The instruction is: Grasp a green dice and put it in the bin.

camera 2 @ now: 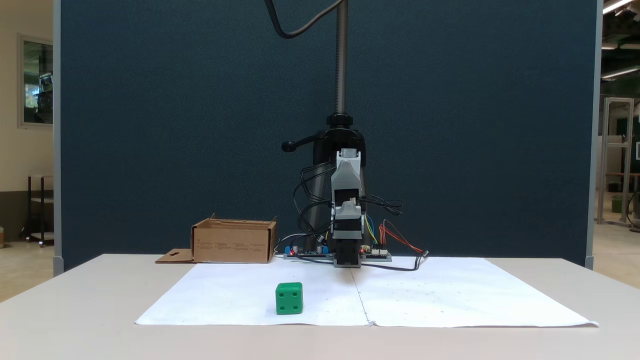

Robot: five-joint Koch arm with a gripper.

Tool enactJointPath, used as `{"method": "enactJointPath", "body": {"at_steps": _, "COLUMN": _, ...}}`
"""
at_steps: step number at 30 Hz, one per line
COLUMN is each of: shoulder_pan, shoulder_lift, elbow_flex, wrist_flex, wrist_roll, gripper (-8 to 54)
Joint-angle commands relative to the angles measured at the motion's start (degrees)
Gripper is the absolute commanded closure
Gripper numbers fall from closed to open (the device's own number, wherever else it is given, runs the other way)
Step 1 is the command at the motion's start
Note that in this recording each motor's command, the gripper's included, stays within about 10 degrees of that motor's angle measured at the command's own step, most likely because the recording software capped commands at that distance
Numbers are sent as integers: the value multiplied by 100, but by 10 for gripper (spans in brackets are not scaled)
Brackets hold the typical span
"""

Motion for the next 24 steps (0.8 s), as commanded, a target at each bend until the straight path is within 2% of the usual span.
{"method": "enactJointPath", "body": {"at_steps": 1, "shoulder_pan": -88, "shoulder_lift": 624, "elbow_flex": 387, "wrist_flex": 1000, "wrist_roll": -826, "gripper": 25}}
{"method": "enactJointPath", "body": {"at_steps": 24, "shoulder_pan": -88, "shoulder_lift": 642, "elbow_flex": 360, "wrist_flex": 1037, "wrist_roll": -844, "gripper": 25}}
